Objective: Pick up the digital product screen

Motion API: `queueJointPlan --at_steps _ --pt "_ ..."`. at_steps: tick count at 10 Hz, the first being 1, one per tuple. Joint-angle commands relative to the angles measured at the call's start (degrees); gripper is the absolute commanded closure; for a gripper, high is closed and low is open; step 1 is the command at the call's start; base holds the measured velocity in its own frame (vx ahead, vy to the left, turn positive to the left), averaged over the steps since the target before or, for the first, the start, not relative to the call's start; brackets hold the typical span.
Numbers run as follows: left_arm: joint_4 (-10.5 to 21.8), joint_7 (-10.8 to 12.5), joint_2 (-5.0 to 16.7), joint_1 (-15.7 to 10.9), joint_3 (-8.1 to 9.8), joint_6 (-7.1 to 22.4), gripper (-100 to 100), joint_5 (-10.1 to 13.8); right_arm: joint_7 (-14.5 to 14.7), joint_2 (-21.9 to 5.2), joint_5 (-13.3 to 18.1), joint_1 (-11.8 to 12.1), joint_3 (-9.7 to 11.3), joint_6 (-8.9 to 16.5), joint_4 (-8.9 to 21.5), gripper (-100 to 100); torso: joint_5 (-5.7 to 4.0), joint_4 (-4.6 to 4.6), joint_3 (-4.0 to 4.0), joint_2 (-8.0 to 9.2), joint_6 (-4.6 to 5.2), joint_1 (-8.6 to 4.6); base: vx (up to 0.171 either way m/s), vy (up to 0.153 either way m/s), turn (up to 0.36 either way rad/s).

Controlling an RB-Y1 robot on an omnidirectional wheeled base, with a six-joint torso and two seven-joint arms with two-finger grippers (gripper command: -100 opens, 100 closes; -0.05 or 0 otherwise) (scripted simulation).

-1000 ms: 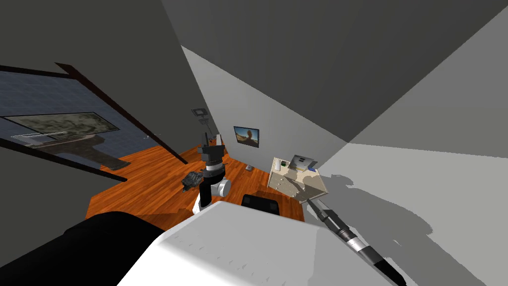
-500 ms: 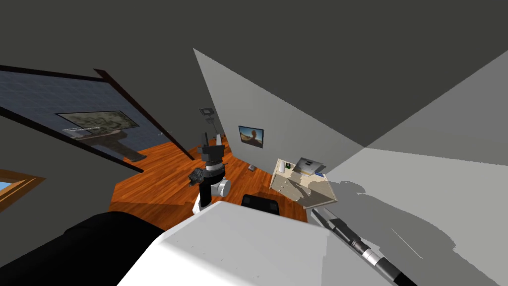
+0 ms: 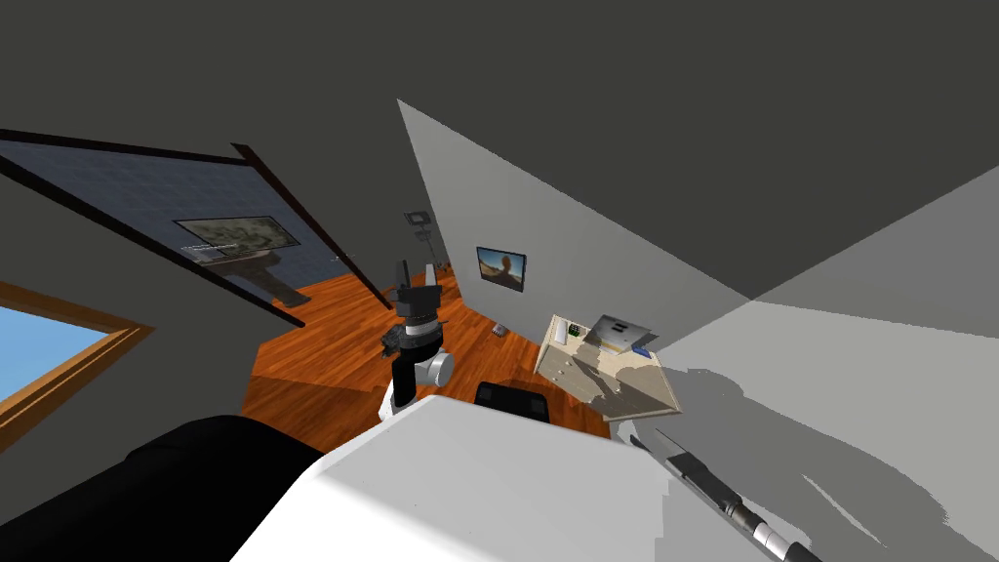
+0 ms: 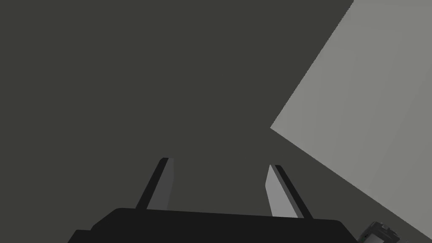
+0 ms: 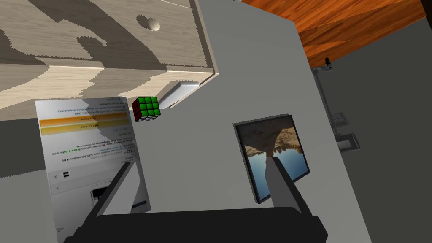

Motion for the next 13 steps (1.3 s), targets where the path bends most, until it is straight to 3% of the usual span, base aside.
queueJointPlan --at_steps 1,2,3,4,5,6,7,10,11,12,13 --pt "0.00 0.00 0.00 0.00 0.00 0.00 0 0.00 0.36 -1.62 0.95 -1.09 0.64 -0.72 2.86 -100 0.00 0.00 0.00 0.00 0.00 0.00 0.021 0.007 0.139" --pt "0.00 0.00 0.00 0.01 0.00 0.00 0 0.00 0.36 -1.62 0.95 -1.09 0.64 -0.72 3.65 -100 -0.02 0.00 0.00 -0.01 0.03 -0.02 0.010 0.001 -0.013" --pt "0.00 0.00 0.00 0.01 0.01 0.00 0 0.00 1.05 -4.44 2.50 -1.02 1.09 -2.16 5.65 -100 -0.02 0.01 0.02 0.04 0.07 -0.03 0.014 0.010 0.258" --pt "0.00 0.00 0.00 0.00 0.00 0.00 0 0.00 1.05 -4.50 2.50 -1.02 1.09 -2.16 7.05 -100 -0.02 0.01 0.01 0.01 -0.02 -0.03 0.017 -0.002 0.150" --pt "0.00 0.00 0.00 0.01 0.01 0.00 0 0.00 1.65 -6.93 3.99 -1.05 1.56 -3.63 9.37 -100 -0.02 0.00 0.01 0.02 0.05 -0.05 0.021 0.001 0.242" --pt "0.00 0.00 0.00 0.00 0.00 0.00 0 0.00 1.65 -7.33 3.99 -1.05 1.56 -3.63 10.38 -100 -0.02 0.00 0.00 0.00 0.01 -0.05 0.019 -0.008 0.124" --pt "0.00 0.00 0.00 0.01 0.01 0.00 0 0.00 2.17 -9.70 5.41 -1.18 2.06 -5.11 13.01 -100 -0.03 0.00 0.00 0.00 0.05 -0.07 0.024 -0.008 0.280" --pt "0.00 0.00 0.00 0.00 0.00 0.00 0 0.00 2.59 -12.80 6.76 -1.40 2.59 -6.59 16.80 -100 -0.03 -0.01 -0.03 -0.05 -0.01 -0.09 0.025 -0.016 0.188" --pt "0.00 0.00 0.00 0.01 0.01 0.00 0 0.00 2.94 -15.11 8.03 -1.70 3.13 -8.07 18.72 -100 -0.04 -0.01 -0.02 -0.04 0.06 -0.10 0.025 -0.016 0.283" --pt "0.00 0.00 0.00 0.00 0.00 0.00 0 0.00 2.94 -15.41 8.03 -1.70 3.13 -8.07 19.85 -100 -0.03 -0.01 -0.03 -0.06 -0.01 -0.10 0.018 -0.024 0.132" --pt "0.00 0.00 0.00 0.01 0.01 0.00 0 0.00 3.19 -17.62 9.21 -2.08 3.68 -9.54 22.57 -100 -0.04 -0.01 -0.02 -0.02 0.08 -0.11 0.016 -0.026 0.294"
